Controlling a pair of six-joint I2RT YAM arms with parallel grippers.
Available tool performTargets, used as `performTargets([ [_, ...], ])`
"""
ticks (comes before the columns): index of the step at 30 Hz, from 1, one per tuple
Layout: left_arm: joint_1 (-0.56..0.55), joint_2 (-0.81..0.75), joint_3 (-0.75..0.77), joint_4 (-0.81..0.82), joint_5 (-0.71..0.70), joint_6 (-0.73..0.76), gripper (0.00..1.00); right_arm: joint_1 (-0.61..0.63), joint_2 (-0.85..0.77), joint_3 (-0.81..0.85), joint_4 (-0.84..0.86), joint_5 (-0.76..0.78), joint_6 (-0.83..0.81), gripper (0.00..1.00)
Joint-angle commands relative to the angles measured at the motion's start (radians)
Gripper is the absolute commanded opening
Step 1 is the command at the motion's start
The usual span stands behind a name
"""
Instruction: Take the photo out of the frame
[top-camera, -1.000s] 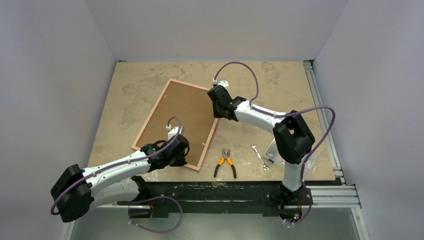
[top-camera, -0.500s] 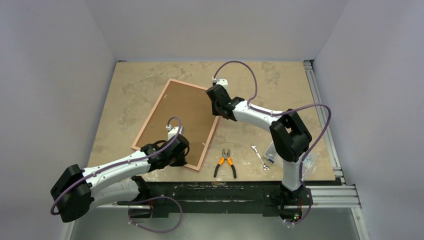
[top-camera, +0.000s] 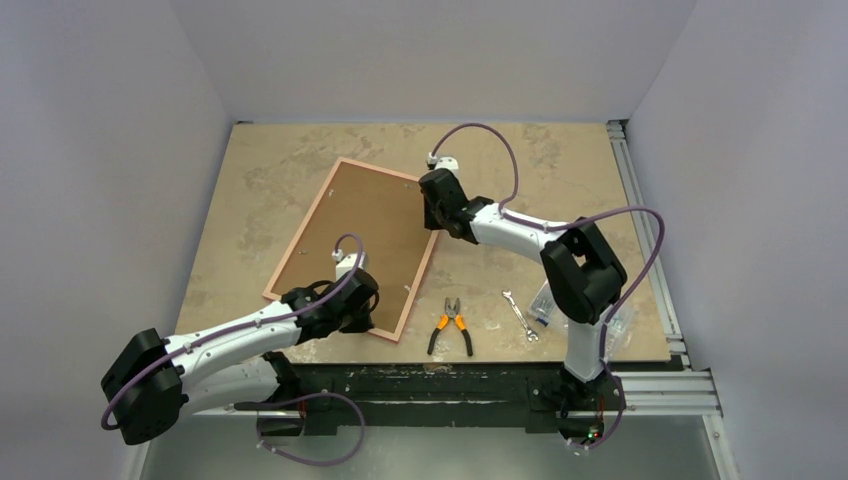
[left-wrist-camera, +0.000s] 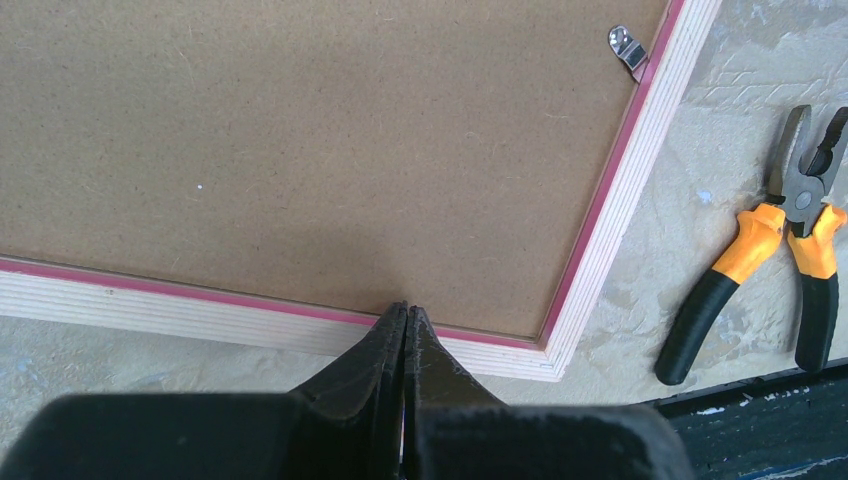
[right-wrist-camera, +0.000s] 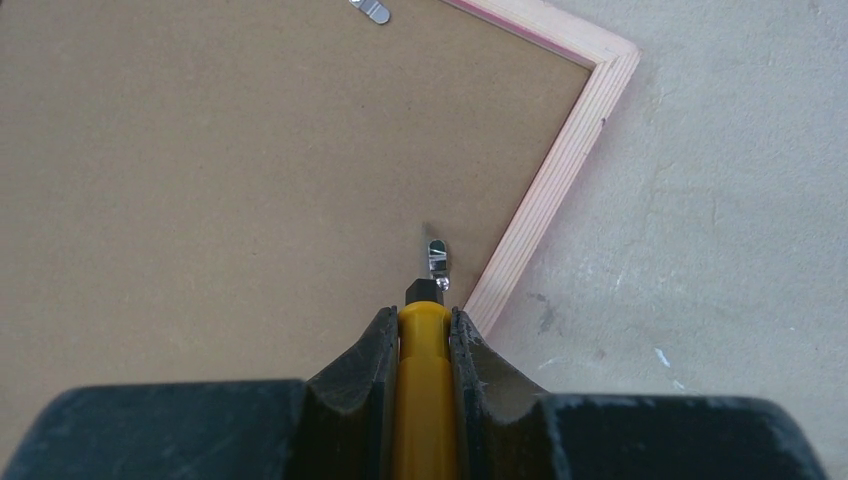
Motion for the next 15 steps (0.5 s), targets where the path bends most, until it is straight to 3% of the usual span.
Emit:
performTargets([
  [1,0.003,0.002,-0.001,-0.03,-0.005,0.006,0.0,0.007,-0.044,-0.019,-0.04,-0.063,0.022,0.0],
  [15,0.005,-0.012,0.0,-0.036,-0.007,0.005,0.0,-0.039,-0.119,0.052,-0.078,-0.03,-0.034,0.0],
])
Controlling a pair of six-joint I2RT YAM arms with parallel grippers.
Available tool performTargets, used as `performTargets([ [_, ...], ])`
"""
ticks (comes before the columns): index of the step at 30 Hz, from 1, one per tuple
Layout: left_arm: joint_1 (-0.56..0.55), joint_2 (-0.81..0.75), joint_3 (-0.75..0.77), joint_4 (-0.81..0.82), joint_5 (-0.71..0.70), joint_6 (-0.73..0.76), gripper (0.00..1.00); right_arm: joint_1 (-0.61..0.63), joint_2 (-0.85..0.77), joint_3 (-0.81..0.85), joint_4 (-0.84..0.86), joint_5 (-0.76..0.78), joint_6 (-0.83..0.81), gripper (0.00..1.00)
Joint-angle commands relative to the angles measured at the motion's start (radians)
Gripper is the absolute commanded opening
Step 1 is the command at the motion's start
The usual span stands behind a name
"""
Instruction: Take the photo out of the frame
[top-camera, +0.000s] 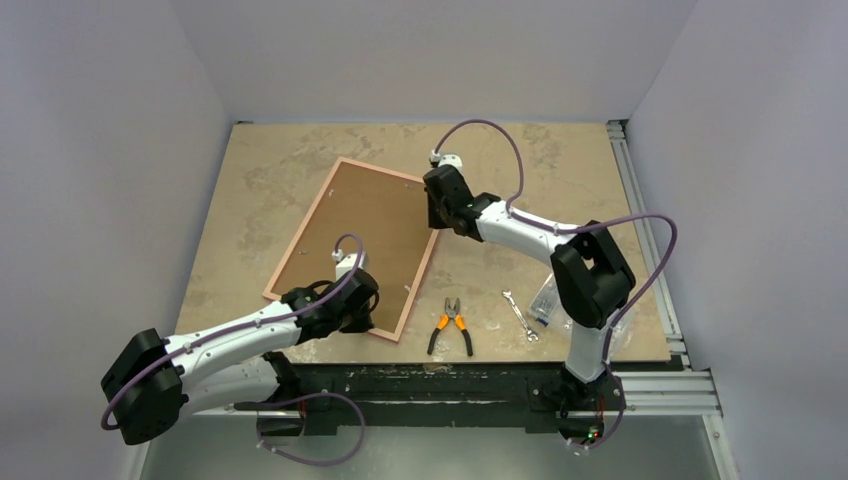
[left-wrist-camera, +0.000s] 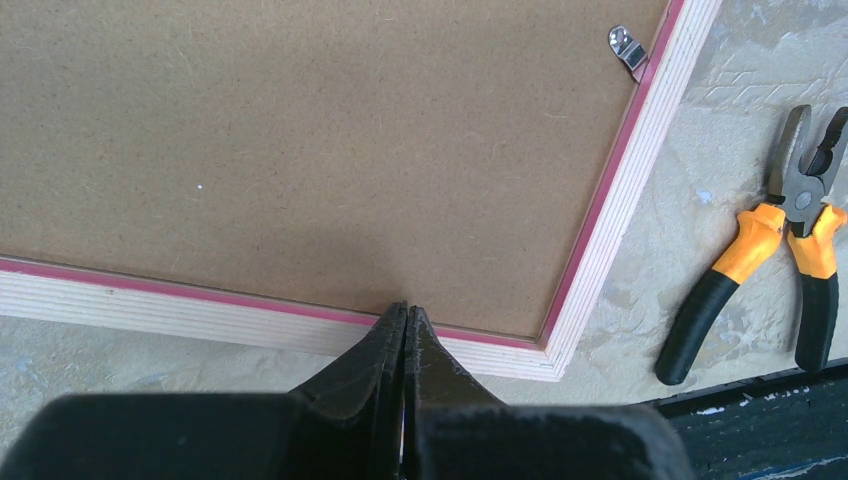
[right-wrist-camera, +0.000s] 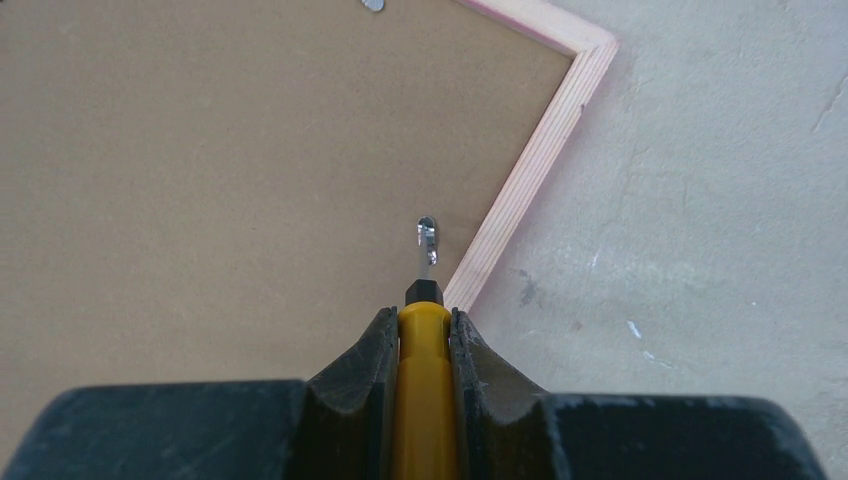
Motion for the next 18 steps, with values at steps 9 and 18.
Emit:
performTargets([
  [9,0.003,-0.012,-0.001,-0.032,-0.006,0.006,0.0,-0.056,-0.053,0.015,0.001,-0.04,-0.013,0.0],
  [18,0.004,-0.016,0.0,-0.033,-0.006,0.009,0.0,-0.056,0.003,0.006,0.023,-0.108,0.007,0.0],
])
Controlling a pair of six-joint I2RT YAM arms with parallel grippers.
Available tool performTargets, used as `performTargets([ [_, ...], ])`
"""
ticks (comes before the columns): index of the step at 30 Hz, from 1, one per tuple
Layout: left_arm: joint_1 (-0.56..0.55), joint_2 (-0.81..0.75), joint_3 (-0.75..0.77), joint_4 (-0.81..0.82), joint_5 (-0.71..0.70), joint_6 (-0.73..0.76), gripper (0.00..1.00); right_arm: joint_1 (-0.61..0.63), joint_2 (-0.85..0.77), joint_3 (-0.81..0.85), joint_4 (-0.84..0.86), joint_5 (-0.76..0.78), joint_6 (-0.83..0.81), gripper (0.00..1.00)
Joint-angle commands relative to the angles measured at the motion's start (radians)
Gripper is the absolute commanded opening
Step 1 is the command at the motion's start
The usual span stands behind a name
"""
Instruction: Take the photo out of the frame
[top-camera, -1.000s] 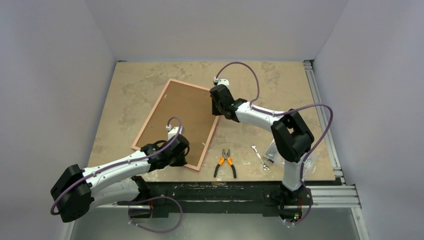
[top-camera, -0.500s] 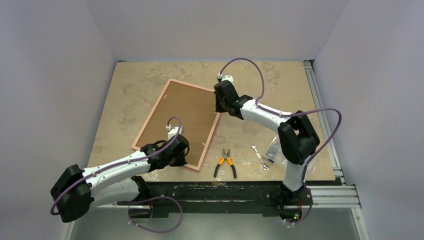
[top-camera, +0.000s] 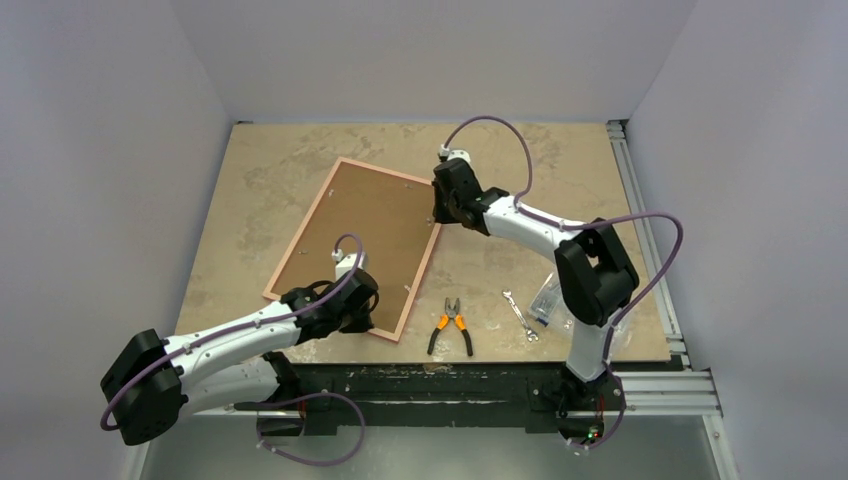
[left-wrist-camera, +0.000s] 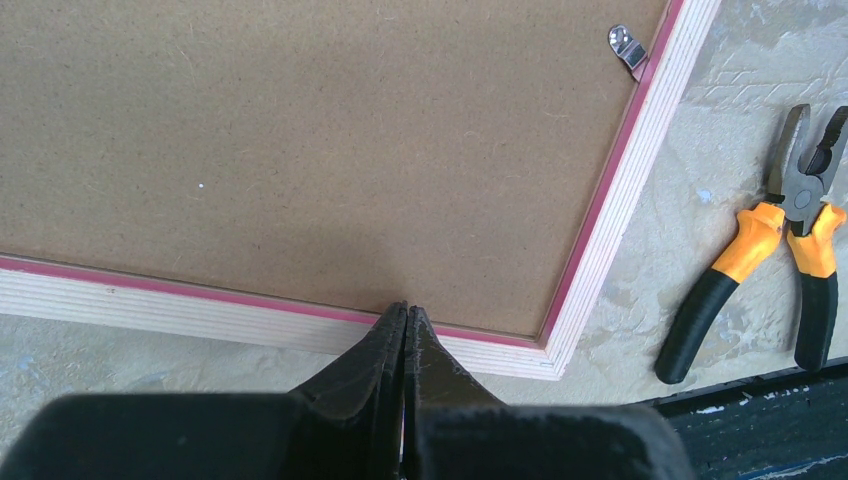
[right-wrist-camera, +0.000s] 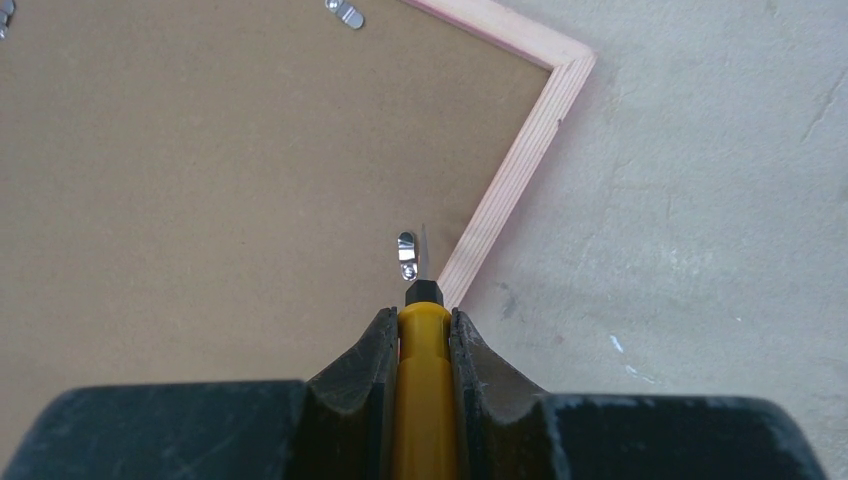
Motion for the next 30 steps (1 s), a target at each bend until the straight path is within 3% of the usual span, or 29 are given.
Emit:
performTargets([
  [1,0.004,-0.012,0.001,-0.03,-0.006,0.01,0.0,0.002,0.024,0.001,0.021,-0.044,0.013,0.0],
  [21,0.004,0.014,0.021,-0.025,0.0,0.017,0.0,0.006,-0.01,-0.056,0.064,-0.178,0.032,0.0],
  [28,0.004,0.007,0.032,-0.03,0.003,0.031,0.0,0.007,-0.085,-0.044,0.014,-0.1,0.03,0.0],
  [30,0.004,0.007,0.045,-0.026,0.013,0.048,0.13,0.007,-0.123,-0.039,-0.015,-0.066,0.025,0.0],
])
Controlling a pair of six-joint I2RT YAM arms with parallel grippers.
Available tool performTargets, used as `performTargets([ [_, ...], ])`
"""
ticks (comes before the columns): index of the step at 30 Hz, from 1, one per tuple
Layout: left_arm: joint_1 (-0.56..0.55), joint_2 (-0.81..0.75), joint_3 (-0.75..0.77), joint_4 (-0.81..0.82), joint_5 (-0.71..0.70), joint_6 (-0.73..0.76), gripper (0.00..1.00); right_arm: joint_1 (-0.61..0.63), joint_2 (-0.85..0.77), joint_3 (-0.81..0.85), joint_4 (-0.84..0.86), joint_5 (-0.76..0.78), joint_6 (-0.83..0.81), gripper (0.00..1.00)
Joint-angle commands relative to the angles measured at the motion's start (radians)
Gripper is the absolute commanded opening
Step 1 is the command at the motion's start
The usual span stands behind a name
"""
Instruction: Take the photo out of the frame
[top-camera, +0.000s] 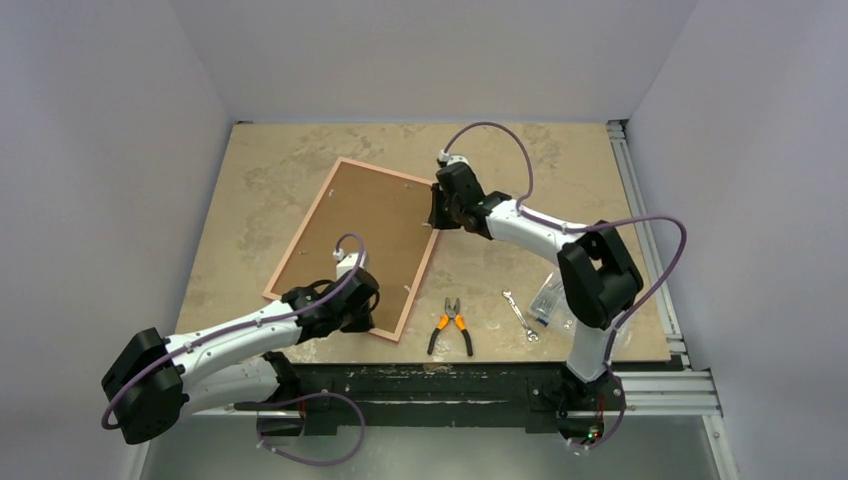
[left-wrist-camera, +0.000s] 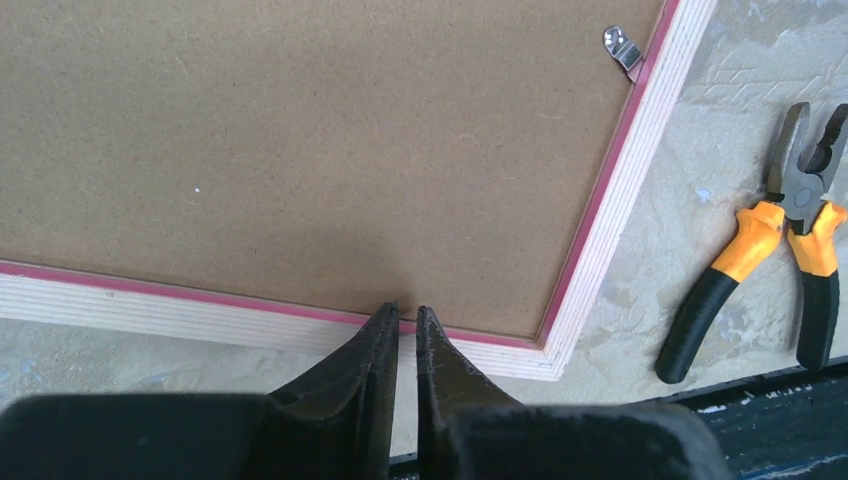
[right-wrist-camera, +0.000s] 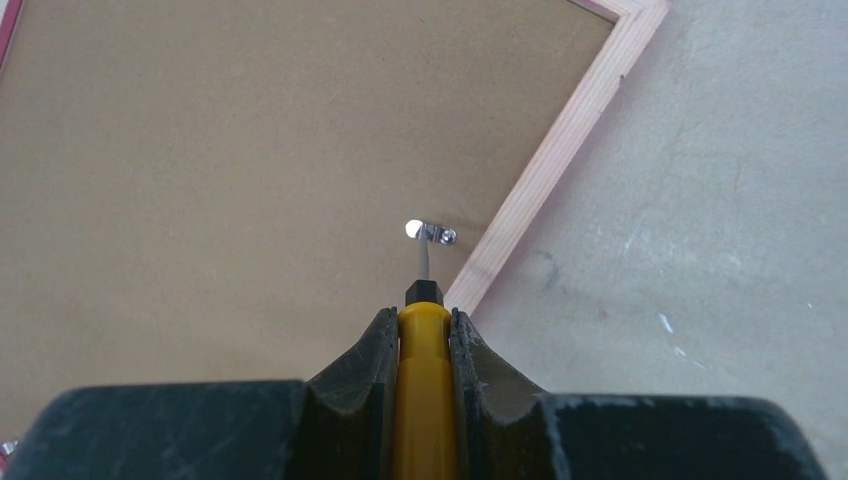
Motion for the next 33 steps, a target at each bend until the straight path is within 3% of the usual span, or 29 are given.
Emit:
performTargets([
  [1,0.003,-0.003,0.049,-0.026,0.02,0.052,0.19,0.006,-0.144,0.006,-0.064,0.05,-0.007,0.0],
  [5,0.003,-0.017,0.073,-0.019,0.046,0.09,0.37,0.006,-0.265,-0.047,-0.076,0.065,-0.017,0.0],
  [11,-0.001,-0.021,0.089,0.05,0.132,0.161,0.47,0.004,-0.504,-0.306,-0.019,0.056,0.052,0.0],
  [22,-0.061,0.226,0.243,-0.026,0.114,0.249,0.48,0.004,-0.939,-0.646,-0.061,0.063,0.141,0.0],
  [33,-0.142,0.34,0.349,-0.108,-0.003,0.219,0.46,0.004,-1.262,-0.73,-0.265,0.089,0.181,0.0],
])
